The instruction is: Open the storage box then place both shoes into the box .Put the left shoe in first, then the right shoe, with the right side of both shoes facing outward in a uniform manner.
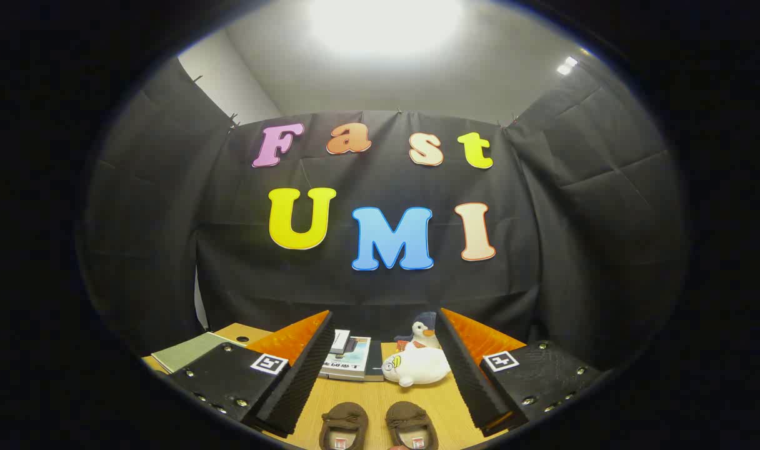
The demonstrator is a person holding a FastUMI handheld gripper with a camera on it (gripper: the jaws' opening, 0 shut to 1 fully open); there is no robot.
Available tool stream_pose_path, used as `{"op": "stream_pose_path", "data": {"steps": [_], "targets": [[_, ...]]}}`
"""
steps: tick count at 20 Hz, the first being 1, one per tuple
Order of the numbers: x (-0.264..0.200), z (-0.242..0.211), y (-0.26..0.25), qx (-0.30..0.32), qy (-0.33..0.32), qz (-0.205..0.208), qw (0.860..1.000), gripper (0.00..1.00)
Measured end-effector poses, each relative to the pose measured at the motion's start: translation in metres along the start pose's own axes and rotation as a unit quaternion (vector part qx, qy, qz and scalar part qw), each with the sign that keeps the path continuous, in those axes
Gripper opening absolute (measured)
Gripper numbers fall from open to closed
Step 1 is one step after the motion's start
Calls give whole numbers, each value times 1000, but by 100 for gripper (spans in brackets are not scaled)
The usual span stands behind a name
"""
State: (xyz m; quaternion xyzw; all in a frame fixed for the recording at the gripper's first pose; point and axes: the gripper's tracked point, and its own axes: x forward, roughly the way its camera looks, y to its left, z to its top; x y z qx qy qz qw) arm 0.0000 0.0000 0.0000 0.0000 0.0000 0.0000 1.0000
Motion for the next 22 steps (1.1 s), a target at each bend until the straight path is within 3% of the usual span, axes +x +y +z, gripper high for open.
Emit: {"op": "stream_pose_path", "data": {"steps": [9,22], "targets": [[-14,4,-8,2,-12,-10,1000,98],[-7,16,1,-10,-23,10,1000,98]]}}
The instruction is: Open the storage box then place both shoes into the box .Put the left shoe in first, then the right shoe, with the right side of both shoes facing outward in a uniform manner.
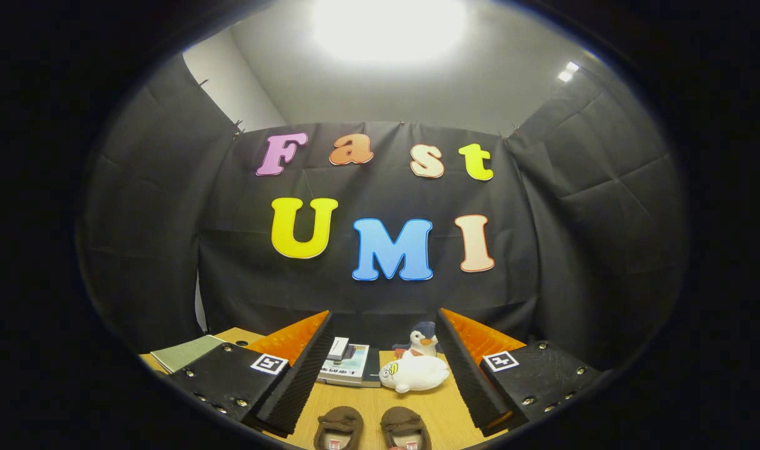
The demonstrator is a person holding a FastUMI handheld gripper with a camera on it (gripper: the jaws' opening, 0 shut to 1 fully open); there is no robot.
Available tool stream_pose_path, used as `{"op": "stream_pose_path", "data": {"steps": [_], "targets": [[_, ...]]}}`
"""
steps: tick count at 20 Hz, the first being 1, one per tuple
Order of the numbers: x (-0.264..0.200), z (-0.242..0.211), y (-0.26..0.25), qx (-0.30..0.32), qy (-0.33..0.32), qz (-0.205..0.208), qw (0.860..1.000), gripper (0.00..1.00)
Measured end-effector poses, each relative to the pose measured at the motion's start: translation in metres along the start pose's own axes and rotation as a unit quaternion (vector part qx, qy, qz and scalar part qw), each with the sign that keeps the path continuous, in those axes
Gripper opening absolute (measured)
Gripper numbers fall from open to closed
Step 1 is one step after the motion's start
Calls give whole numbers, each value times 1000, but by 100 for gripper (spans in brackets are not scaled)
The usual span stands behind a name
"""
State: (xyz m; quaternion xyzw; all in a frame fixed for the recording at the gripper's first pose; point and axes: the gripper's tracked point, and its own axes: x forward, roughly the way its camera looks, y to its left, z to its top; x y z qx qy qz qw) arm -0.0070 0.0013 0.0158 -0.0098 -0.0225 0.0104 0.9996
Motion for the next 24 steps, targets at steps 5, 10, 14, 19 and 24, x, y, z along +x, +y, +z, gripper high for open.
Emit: {"op": "stream_pose_path", "data": {"steps": [5,10,14,19,24], "targets": [[2,-15,29,43,32,45,998,98],[4,-39,59,111,72,77,988,98],[2,-64,91,182,120,114,969,98],[-3,-102,120,290,192,141,927,97],[-12,-133,145,376,249,155,879,97]]}}
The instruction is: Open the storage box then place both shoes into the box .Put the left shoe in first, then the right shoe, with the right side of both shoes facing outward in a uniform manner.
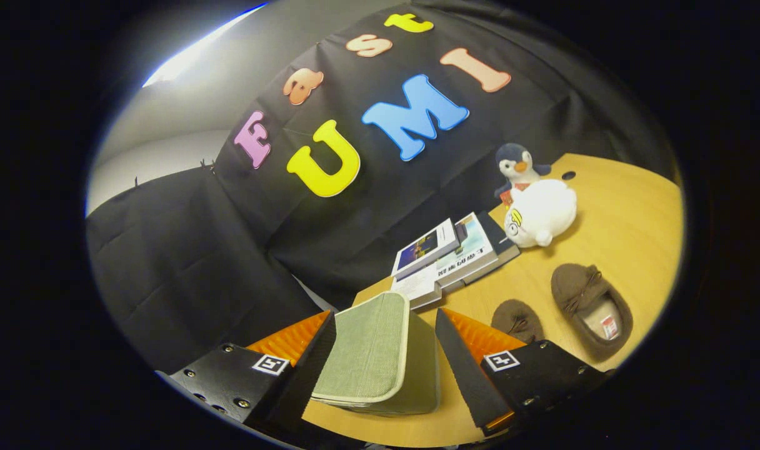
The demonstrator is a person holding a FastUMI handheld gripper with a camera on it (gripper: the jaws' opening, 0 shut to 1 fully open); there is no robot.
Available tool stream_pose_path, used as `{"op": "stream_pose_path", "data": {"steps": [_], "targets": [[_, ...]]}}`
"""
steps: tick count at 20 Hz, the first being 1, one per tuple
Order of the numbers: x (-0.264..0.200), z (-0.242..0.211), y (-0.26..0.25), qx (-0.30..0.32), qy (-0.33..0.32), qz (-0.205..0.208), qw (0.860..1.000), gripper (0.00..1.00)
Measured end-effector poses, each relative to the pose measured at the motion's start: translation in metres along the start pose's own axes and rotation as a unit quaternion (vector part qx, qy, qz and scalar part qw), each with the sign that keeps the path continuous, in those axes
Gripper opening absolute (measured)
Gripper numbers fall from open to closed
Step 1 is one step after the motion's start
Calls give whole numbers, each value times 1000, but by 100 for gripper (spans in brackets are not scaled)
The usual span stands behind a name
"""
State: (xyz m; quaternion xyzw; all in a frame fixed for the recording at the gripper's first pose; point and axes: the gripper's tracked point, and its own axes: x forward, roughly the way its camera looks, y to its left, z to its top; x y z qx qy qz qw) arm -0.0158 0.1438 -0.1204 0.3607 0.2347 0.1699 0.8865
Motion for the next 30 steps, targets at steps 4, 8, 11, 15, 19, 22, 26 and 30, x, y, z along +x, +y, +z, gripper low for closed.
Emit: {"op": "stream_pose_path", "data": {"steps": [4,8,11,15,19,22,26,30], "targets": [[14,-33,-4,53,44,14,998,97],[24,-62,-6,104,84,21,991,97],[30,-80,-9,144,104,26,984,97],[37,-98,-10,200,125,35,971,97],[41,-115,-8,244,150,42,957,95],[46,-122,-10,262,161,46,951,85],[48,-129,-3,273,185,61,942,78],[49,-124,-5,283,185,62,939,39]]}}
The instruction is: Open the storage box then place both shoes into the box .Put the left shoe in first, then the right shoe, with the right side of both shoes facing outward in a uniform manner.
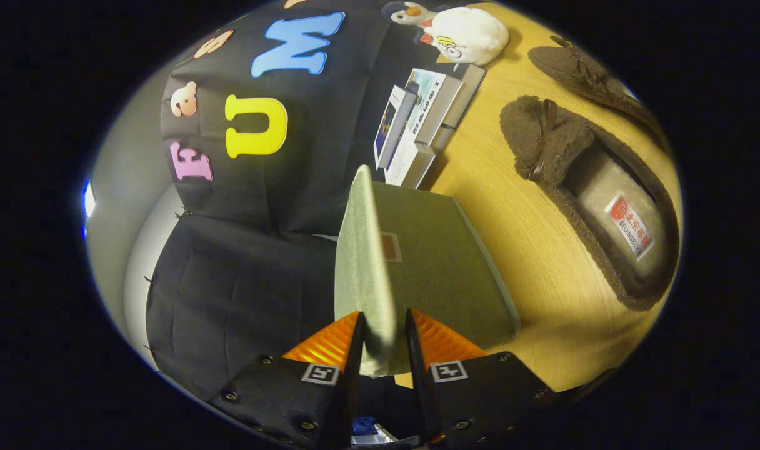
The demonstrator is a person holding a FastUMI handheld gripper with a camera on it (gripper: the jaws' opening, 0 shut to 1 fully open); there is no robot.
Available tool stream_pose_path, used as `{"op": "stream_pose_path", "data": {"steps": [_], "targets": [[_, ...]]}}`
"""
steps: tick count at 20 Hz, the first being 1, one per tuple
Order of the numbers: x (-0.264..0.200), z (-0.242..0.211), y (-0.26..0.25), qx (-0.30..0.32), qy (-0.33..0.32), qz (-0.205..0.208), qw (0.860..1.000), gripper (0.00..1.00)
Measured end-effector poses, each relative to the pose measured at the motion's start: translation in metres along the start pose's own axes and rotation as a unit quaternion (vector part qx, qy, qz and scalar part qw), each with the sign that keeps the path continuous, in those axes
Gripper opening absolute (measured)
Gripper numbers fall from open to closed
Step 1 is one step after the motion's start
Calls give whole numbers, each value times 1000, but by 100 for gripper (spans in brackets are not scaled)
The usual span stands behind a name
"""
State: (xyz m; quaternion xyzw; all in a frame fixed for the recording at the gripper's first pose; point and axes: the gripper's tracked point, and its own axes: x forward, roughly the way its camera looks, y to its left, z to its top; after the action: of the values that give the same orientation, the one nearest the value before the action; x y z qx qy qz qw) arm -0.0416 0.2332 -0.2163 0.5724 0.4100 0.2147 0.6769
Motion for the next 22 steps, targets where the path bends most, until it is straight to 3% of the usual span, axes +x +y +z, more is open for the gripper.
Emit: {"op": "stream_pose_path", "data": {"steps": [2,4,13,22], "targets": [[1,-5,2,-11,11,2,1000,37],[-5,5,12,-24,-7,8,1000,6],[-13,-10,89,-119,29,38,992,5],[18,-44,179,-194,55,72,977,5]]}}
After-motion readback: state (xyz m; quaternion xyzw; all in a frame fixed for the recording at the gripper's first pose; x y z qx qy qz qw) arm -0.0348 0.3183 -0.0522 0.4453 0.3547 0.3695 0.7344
